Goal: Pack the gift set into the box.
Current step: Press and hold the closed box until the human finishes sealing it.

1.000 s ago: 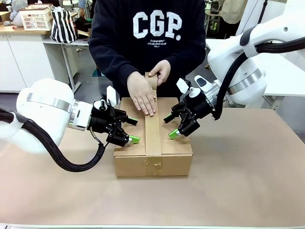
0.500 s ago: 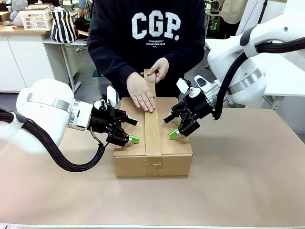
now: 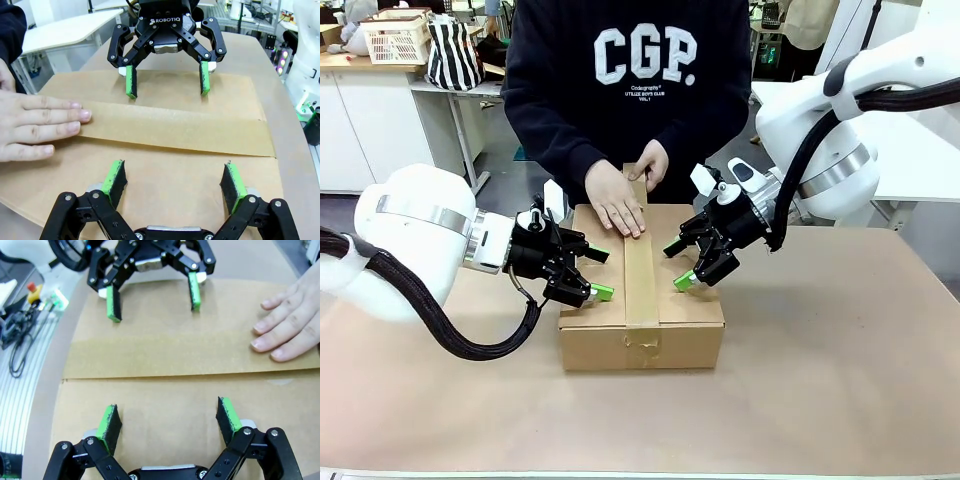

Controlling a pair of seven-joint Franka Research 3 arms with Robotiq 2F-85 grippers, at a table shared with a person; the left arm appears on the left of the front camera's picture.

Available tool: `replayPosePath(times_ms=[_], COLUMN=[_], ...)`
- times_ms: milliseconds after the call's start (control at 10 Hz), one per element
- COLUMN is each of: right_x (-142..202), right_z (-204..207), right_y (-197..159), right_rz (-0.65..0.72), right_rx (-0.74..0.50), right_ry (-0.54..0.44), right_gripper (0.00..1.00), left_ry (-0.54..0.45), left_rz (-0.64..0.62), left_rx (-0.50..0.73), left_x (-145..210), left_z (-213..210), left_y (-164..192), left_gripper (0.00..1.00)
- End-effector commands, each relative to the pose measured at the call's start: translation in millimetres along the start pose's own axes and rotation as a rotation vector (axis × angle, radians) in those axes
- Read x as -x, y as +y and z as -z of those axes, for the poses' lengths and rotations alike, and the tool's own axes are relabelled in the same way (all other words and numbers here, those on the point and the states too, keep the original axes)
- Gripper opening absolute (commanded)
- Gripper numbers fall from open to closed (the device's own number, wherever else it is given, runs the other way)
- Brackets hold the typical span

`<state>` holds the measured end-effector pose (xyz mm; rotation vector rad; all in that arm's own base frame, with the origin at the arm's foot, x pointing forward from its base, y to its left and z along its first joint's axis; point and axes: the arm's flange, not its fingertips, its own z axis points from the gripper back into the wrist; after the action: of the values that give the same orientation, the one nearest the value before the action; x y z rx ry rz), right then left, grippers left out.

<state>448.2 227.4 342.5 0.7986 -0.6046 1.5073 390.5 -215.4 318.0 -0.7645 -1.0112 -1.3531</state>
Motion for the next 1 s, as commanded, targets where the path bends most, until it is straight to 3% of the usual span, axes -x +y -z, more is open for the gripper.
replayPosePath(times_ms=[0,900], right_x=[2.3,2.3], right_z=[1.9,1.9], right_y=[0.3,0.3], right_rz=[-0.008,-0.008], right_rx=[-0.001,-0.001], right_ry=[0.003,0.003], right_gripper=[1.00,1.00], left_ry=[-0.014,-0.014], left_rz=[0.021,0.021], left_rx=[-0.004,-0.004], left_x=[3.7,3.7], left_z=[-0.6,-0.6], left_y=[-3.9,-3.9], left_gripper=[1.00,1.00])
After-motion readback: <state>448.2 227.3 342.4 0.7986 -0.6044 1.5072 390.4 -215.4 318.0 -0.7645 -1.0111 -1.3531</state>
